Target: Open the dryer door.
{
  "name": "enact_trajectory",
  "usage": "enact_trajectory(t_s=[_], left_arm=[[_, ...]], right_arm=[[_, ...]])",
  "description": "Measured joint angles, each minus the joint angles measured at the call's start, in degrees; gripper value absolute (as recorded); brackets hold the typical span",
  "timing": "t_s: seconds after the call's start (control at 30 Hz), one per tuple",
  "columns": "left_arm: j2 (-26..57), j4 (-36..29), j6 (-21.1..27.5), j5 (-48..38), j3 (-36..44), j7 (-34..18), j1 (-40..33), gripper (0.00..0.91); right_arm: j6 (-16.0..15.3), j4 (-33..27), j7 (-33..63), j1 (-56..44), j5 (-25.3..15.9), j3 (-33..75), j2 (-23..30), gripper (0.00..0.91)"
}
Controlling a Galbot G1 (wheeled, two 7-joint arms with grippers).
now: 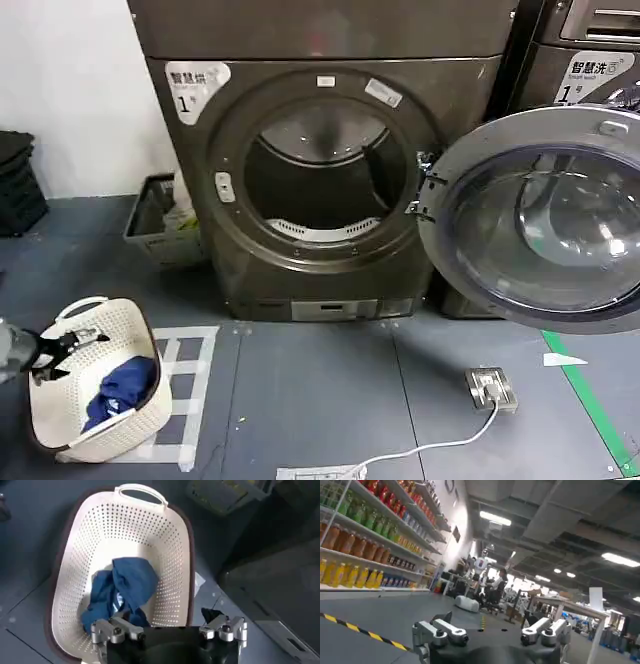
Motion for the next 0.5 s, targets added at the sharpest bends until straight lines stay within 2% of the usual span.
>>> enact_trajectory(t_s=[0.5], left_arm=[[-0.1, 0.3, 0.0, 0.6, 0.3, 0.2, 0.1, 0.907]], right_arm=[[0.0, 0.0, 0.0, -0.1, 0.0, 0.0, 0.1, 0.907]])
